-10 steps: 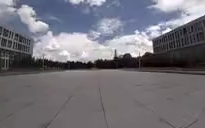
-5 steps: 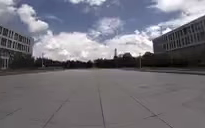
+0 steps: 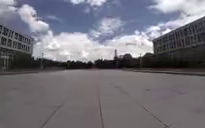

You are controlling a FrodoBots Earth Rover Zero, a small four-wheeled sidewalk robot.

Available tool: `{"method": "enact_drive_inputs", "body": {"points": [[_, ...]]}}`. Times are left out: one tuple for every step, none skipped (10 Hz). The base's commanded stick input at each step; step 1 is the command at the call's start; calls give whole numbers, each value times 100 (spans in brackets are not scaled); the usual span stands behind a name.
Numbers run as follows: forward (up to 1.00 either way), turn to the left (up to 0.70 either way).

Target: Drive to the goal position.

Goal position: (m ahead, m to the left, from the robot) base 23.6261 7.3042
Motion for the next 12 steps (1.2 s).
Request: {"method": "enact_drive_inputs", "body": {"points": [[70, 0], [70, 0], [70, 0], [70, 0], [70, 0], [70, 0], [70, 0], [70, 0], [70, 0], [70, 0], [70, 0], [70, 0]]}}
